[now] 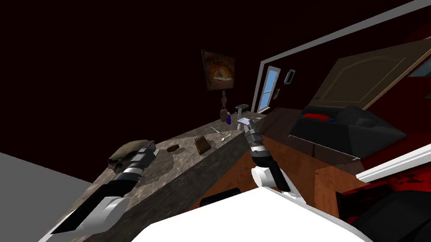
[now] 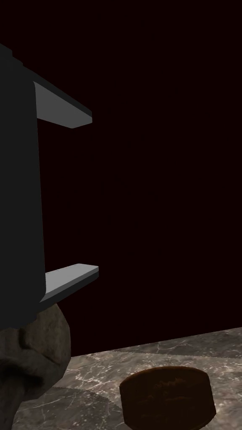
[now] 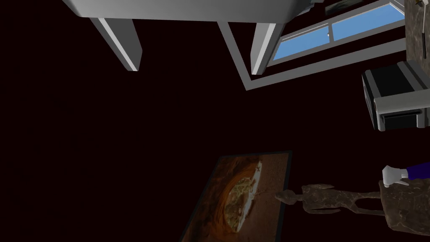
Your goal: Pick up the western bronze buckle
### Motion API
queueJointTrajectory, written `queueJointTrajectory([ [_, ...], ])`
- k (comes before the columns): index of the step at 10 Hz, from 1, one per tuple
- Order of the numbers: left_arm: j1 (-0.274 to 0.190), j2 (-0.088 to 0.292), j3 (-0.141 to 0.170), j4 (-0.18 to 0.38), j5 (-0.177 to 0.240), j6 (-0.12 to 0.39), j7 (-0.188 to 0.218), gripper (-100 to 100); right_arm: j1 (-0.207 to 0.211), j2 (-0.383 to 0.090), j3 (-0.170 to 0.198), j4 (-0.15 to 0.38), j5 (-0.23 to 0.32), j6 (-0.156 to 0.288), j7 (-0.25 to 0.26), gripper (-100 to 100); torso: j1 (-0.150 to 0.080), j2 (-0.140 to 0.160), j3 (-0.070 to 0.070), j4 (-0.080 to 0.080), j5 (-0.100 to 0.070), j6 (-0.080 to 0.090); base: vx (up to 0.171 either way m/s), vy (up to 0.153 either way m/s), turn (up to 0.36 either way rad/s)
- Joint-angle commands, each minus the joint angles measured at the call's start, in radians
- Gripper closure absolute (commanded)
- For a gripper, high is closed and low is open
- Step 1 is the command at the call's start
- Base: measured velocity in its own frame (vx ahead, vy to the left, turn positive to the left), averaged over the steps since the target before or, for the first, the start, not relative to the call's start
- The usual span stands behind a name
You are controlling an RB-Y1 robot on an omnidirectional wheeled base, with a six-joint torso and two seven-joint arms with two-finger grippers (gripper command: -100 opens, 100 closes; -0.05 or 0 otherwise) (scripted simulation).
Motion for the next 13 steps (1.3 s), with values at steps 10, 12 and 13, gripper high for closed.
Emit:
queueJointTrajectory([
  [10,-0.036,0.202,0.007,0.199,0.22,0.27,0.042,-100,0.0,0.0,0.0,0.0,0.0,0.0,0.0,0,0.0,-0.001,0.0,0.0,0.0,0.0,0.012,-0.025,-0.137],
  [12,-0.043,0.246,0.008,0.253,0.271,0.335,0.057,-100,0.0,0.0,0.0,0.0,0.0,0.0,0.0,0,0.0,0.0,0.0,0.0,0.0,0.001,0.013,-0.021,-0.193],
  [13,-0.051,0.275,0.008,0.283,0.299,0.371,0.074,-100,0.0,0.0,0.0,0.0,0.0,0.0,0.0,0,0.0,0.0,0.0,0.0,0.0,0.0,0.025,-0.026,-0.312],
])
